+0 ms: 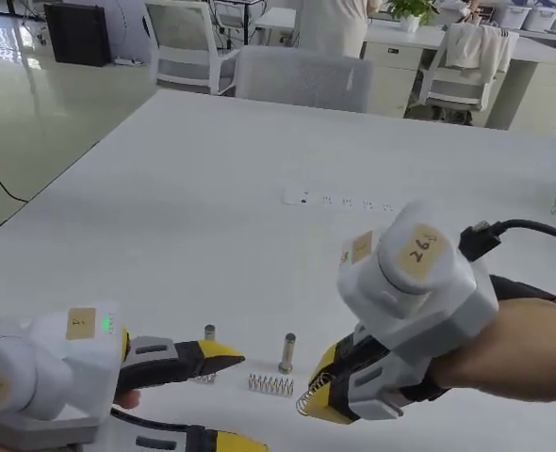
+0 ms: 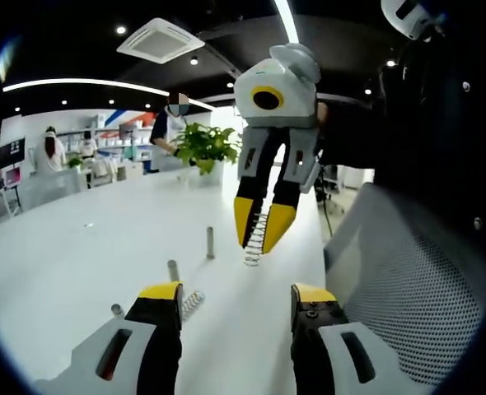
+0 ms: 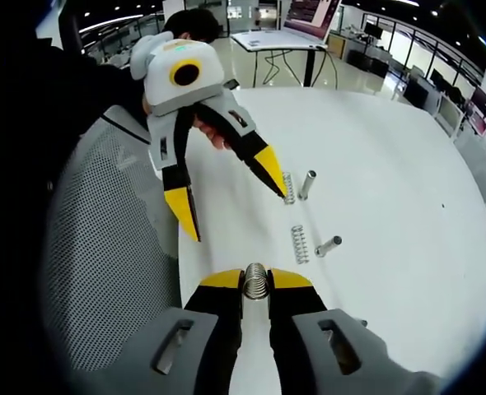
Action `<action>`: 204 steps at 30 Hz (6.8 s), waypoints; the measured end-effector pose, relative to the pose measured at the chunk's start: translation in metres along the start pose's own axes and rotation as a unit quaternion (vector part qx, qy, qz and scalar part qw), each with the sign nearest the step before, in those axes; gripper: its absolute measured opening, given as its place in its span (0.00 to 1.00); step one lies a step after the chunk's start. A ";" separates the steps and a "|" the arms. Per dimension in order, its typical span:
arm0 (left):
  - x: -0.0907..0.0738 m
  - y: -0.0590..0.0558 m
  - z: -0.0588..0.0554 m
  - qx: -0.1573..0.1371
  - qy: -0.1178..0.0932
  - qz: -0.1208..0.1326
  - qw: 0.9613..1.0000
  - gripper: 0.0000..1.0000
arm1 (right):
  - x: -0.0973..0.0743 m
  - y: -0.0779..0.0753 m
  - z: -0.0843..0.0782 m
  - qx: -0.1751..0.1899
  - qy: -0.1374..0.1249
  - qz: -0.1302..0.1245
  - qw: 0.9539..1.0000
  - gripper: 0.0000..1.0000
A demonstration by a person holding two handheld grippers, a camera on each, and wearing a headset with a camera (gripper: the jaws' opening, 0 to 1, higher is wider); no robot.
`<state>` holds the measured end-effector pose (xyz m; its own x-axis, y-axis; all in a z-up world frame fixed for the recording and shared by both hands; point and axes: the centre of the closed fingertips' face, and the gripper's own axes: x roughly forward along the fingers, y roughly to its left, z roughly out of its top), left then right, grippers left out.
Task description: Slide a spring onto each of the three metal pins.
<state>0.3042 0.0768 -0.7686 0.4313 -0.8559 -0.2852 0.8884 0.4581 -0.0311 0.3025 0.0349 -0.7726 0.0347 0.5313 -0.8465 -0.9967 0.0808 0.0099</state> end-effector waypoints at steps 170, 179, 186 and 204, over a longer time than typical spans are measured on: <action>-0.045 0.029 -0.026 -0.056 -0.011 0.116 0.992 0.62 | 0.086 -0.059 -0.024 -0.004 0.076 -0.002 0.997 0.16; -0.044 0.027 -0.026 -0.056 -0.010 0.114 0.992 0.61 | 0.094 -0.060 -0.026 -0.005 0.080 -0.006 0.997 0.16; -0.044 0.026 -0.025 -0.056 -0.011 0.113 0.992 0.61 | 0.095 -0.060 -0.026 -0.016 0.084 -0.006 0.996 0.11; -0.036 0.021 -0.025 -0.050 -0.007 0.094 0.994 0.56 | 0.073 -0.042 -0.025 -0.021 0.097 0.017 0.995 0.08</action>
<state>0.3036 0.1229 -0.7830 0.5914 -0.7558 -0.2810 0.7719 0.6314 -0.0736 0.3451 0.0488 -0.8481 -0.0101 0.3603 -0.9328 -0.9994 0.0272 0.0214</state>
